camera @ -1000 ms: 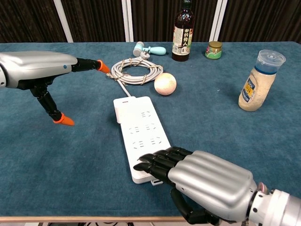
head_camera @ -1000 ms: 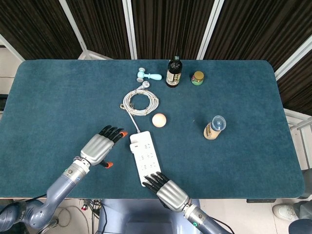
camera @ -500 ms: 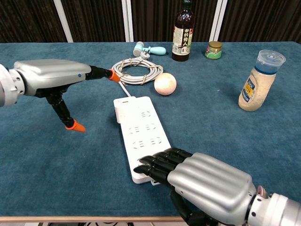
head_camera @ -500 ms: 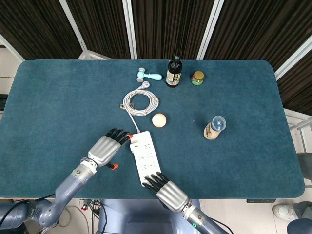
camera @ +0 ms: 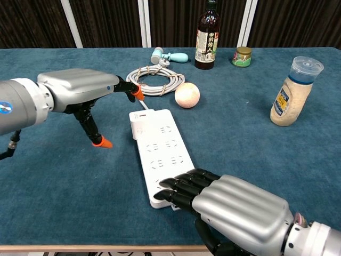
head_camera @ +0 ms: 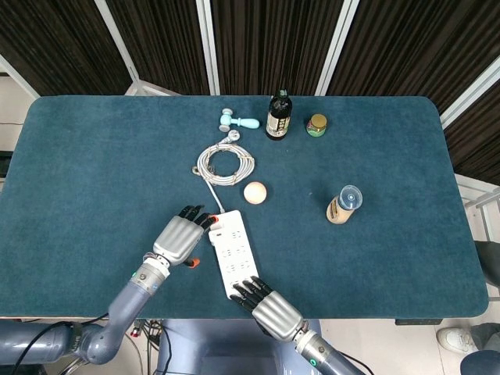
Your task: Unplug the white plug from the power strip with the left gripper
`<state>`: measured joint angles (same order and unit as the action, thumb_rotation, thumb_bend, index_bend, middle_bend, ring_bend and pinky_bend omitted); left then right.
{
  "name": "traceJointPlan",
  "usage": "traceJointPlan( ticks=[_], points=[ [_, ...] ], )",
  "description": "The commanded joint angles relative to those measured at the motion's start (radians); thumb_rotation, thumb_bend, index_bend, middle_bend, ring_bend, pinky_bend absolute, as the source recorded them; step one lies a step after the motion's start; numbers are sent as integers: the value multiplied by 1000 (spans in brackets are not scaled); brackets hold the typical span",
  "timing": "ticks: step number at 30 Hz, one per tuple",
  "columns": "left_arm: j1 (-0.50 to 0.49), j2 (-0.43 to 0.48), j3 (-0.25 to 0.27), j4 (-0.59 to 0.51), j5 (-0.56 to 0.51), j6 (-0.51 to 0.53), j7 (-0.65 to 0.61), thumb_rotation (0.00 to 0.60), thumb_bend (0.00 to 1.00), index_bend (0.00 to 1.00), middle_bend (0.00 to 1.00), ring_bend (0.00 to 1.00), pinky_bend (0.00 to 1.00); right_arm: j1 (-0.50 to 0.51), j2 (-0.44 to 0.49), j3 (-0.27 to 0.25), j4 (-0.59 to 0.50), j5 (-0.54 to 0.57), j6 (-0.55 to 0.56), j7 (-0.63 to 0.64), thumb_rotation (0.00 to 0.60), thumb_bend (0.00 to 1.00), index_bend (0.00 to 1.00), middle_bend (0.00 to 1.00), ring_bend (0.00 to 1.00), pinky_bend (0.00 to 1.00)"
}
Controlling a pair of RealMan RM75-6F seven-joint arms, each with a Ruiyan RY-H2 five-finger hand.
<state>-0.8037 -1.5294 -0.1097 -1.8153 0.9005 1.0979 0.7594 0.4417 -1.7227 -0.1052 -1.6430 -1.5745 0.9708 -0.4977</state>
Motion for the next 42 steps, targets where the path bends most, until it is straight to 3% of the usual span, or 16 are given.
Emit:
traceJointPlan(
  ticks=[1,12,32,42],
  points=[
    [-13,-41,-17,7,-40,42,44,600,114,211,203,51,125,1,2,-1,-1,2,1,2,600,936,94,65,46,97],
    [-92,-59,-29,33,-123,-47,96,600,149,246,225,51,118,1,5,-9,-3,4,9,-2,600,935,96,66,46,97],
    [-153,-57,-1,119,-99,-135,34,600,167,286,252,54,118,-1,14,-17,0,11,20,1,600,935,96,66,46,97],
    [-168,-65,11,145,-100,-139,18,600,244,323,323,78,118,-5,18,-19,1,16,27,5,600,935,96,67,46,97]
  ],
)
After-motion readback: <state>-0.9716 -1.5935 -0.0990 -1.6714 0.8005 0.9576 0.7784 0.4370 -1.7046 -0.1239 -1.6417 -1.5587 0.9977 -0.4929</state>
